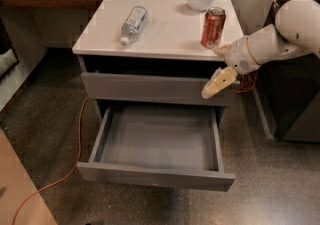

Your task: Place coke can into middle drawer

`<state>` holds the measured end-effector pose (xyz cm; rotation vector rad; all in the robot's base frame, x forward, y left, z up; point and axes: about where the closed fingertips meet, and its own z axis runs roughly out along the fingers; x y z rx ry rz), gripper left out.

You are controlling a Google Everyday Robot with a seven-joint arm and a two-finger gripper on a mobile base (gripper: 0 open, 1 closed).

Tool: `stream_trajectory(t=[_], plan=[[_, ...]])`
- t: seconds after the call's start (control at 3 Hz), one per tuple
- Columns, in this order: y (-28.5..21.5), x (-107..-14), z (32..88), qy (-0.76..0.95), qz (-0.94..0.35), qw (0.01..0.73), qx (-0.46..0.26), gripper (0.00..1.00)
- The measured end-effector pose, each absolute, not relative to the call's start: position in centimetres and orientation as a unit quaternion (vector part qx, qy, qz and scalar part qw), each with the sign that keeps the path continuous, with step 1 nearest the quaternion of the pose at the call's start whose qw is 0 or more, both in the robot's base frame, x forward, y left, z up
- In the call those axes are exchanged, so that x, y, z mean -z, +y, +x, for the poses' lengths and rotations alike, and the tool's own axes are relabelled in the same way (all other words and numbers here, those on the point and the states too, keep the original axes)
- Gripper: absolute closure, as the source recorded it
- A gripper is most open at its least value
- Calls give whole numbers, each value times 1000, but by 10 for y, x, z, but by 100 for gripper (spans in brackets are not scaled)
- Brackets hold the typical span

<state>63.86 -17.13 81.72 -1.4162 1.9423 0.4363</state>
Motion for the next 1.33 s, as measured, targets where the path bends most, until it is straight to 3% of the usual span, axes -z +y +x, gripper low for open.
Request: stream_trajectory(t=[1.33], plan=[[-194,-883,661,775,-459,399,-171,0]])
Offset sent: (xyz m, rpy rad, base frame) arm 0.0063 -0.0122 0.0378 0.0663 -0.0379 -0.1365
